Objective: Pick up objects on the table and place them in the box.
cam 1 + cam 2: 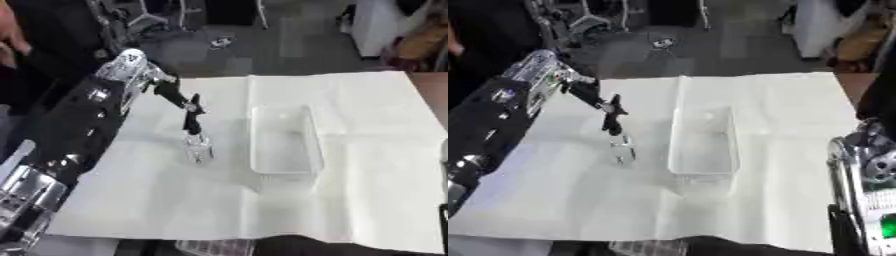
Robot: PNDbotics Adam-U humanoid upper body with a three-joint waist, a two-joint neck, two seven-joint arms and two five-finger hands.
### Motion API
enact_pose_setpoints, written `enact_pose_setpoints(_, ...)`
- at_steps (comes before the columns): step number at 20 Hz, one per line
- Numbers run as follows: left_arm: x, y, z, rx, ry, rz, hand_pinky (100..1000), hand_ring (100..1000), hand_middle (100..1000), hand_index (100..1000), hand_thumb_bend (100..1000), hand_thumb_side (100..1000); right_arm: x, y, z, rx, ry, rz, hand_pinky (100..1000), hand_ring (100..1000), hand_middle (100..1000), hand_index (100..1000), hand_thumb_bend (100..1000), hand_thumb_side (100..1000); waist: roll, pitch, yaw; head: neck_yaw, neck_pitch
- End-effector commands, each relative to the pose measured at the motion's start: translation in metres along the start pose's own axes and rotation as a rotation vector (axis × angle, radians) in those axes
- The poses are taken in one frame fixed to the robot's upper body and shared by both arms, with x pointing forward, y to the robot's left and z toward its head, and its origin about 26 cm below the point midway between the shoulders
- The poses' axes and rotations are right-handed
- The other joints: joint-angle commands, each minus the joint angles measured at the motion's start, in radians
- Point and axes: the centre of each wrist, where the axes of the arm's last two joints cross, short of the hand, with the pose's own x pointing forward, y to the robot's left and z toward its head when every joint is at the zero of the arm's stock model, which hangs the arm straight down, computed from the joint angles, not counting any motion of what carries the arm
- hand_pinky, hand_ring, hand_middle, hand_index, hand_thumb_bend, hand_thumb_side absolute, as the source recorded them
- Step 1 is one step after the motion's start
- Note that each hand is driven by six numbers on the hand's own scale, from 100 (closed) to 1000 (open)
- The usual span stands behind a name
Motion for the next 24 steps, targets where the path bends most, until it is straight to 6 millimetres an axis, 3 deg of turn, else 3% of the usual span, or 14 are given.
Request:
enact_pose_setpoints(1, -0.0009, 0.0149, 0.0066, 0.009, 0.013, -0.033, 520, 731, 726, 805, 419, 1000, 0.0050, 0.0051, -0.0046, 0.003, -0.023, -0.028, 530, 544, 584, 741, 100, 1000, 0.000, -0.014, -0.002, 0.007, -0.007)
enact_pose_setpoints(4, 0.0029, 0.0148, 0.0041, -0.008, 0.012, -0.048, 504, 722, 720, 802, 414, 1000, 0.0052, 0.0061, -0.0046, 0.003, -0.023, -0.034, 530, 545, 584, 741, 100, 1000, 0.001, -0.013, -0.006, 0.007, -0.006)
enact_pose_setpoints(9, 0.0050, 0.0151, 0.0014, -0.037, 0.027, -0.069, 495, 722, 720, 802, 271, 1000, 0.0053, 0.0070, -0.0043, 0.004, -0.021, -0.039, 530, 545, 584, 742, 100, 1000, 0.002, -0.012, -0.009, 0.009, -0.005)
enact_pose_setpoints(16, 0.0056, 0.0139, -0.0007, -0.069, 0.034, -0.090, 488, 714, 716, 801, 259, 1000, 0.0053, 0.0075, -0.0038, 0.005, -0.018, -0.042, 530, 544, 584, 742, 100, 1000, 0.002, -0.011, -0.011, 0.012, -0.007)
enact_pose_setpoints(24, 0.0064, 0.0120, -0.0033, -0.101, 0.039, -0.102, 462, 695, 705, 797, 263, 1000, 0.0050, 0.0071, -0.0028, 0.008, -0.012, -0.039, 530, 544, 583, 741, 100, 1000, 0.003, -0.012, -0.012, 0.038, 0.016)
